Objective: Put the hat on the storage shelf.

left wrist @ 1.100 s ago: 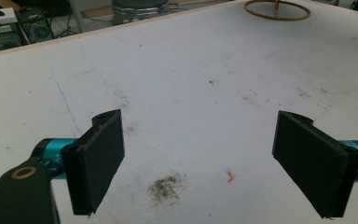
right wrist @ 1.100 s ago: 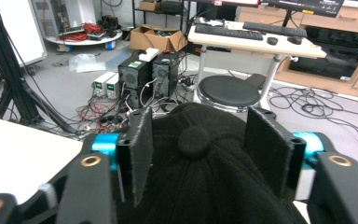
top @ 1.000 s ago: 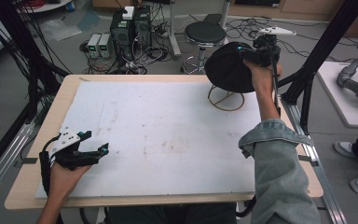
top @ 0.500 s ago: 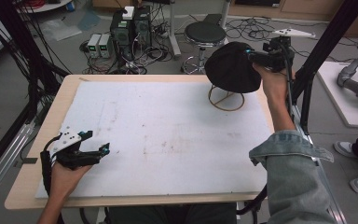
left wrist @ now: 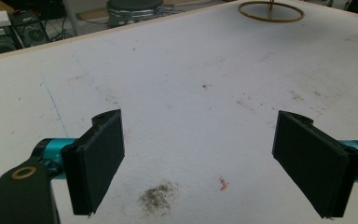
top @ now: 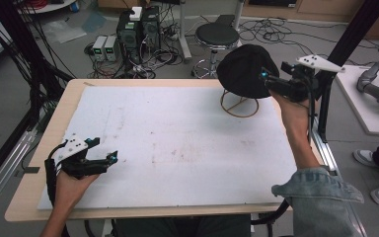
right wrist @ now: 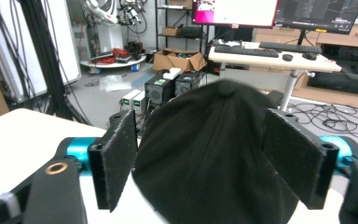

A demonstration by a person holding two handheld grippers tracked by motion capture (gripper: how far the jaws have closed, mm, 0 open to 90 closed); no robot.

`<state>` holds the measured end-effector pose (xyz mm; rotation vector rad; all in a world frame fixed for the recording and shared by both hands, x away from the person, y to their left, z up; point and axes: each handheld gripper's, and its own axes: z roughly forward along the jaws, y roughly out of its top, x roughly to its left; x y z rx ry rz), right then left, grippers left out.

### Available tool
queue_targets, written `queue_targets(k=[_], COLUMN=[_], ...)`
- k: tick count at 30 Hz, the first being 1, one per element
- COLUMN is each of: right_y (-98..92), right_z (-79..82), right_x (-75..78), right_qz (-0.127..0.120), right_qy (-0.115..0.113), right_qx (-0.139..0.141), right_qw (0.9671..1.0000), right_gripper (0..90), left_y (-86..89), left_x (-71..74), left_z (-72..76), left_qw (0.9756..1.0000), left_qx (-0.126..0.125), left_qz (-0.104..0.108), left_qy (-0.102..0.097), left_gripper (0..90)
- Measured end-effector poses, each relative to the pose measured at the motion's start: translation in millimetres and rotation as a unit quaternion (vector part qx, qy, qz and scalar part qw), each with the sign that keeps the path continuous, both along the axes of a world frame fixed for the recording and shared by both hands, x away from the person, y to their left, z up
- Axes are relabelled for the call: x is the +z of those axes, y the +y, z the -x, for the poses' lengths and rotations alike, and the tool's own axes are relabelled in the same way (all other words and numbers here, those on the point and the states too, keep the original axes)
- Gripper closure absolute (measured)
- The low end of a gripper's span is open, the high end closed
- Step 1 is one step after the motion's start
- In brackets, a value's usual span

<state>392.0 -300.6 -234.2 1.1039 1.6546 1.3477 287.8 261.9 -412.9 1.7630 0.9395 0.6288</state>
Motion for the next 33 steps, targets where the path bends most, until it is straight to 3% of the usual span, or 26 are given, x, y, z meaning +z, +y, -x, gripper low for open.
queue_targets(k=[6, 14, 20, 22, 33], right_y=[-2.0, -3.5, -1.3, 0.0, -0.5], right_z=[28.6, 55.0, 65.4, 66.7, 77.9], right_x=[-26.9, -62.1, -84.3, -91.6, -123.6], right_qz=[-0.006, -0.004, 0.004, 0.002, 0.007], right_qy=[-0.011, -0.018, -0.013, 0.000, -0.001], right_qx=[0.006, 0.006, 0.012, 0.014, 0.004], right_qw=[0.9999, 0.9998, 0.9998, 0.9999, 1.0000], right_gripper=[22.2, 13.2, 12.5, 12.3, 12.3], left_y=[-1.5, -2.4, -1.6, -1.2, 2.3], left_x=[0.2, -1.4, -1.7, -1.6, -2.1], left_z=[-1.9, -4.0, -3.9, -3.5, -2.0], left_qw=[1.0000, 1.0000, 1.0000, 1.0000, 0.9998], left_qx=[0.000, -0.003, 0.004, 0.007, 0.017], left_qz=[0.000, -0.002, -0.003, -0.002, -0.005], left_qy=[0.001, 0.002, -0.001, -0.004, -0.008], left_gripper=[17.0, 17.0, 17.0, 17.0, 16.8])
